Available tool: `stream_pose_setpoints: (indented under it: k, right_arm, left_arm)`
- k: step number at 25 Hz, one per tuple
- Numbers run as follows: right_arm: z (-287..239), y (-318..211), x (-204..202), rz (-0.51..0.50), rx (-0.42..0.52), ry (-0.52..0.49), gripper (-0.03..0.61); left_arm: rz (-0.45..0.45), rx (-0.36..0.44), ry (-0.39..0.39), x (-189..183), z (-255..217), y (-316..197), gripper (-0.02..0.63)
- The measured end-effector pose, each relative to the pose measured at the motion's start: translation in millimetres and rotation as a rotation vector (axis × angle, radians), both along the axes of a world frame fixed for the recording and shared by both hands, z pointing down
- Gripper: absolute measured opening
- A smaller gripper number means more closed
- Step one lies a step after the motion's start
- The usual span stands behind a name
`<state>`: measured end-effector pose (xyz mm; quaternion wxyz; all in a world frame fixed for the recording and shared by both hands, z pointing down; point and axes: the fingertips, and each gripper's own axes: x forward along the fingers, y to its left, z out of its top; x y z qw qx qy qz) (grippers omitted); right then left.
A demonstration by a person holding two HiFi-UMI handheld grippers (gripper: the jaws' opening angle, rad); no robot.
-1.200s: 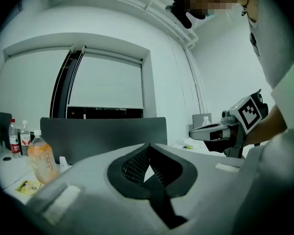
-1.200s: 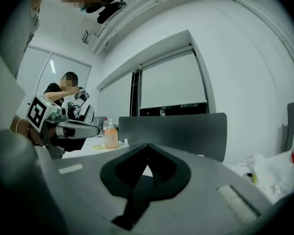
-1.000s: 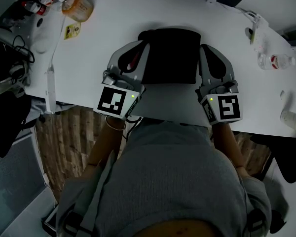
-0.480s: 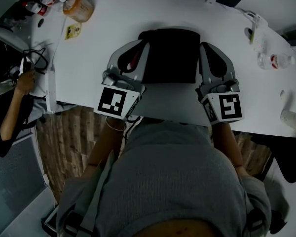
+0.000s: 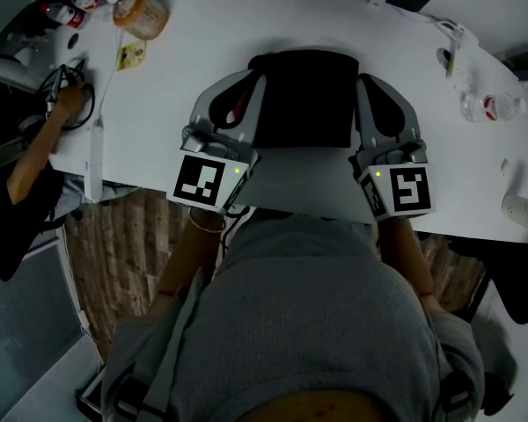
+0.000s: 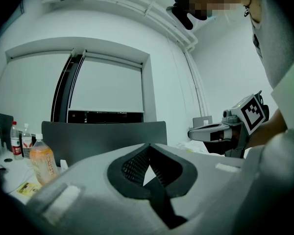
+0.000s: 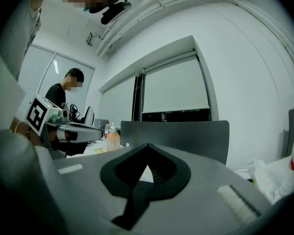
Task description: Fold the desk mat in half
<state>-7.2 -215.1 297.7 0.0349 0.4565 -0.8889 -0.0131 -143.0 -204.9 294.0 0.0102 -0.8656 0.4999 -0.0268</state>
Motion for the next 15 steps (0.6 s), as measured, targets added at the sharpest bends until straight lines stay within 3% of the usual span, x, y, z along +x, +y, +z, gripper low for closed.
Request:
stream_pose_setpoints:
  k: [15]
  right_arm:
    - [-0.3, -3.5, -0.2, -0.001, 0.004, 0.000, -0.002]
  left_arm:
    - [0.006, -0.011, 0.007, 0.9, 0.2, -6.0, 0.000]
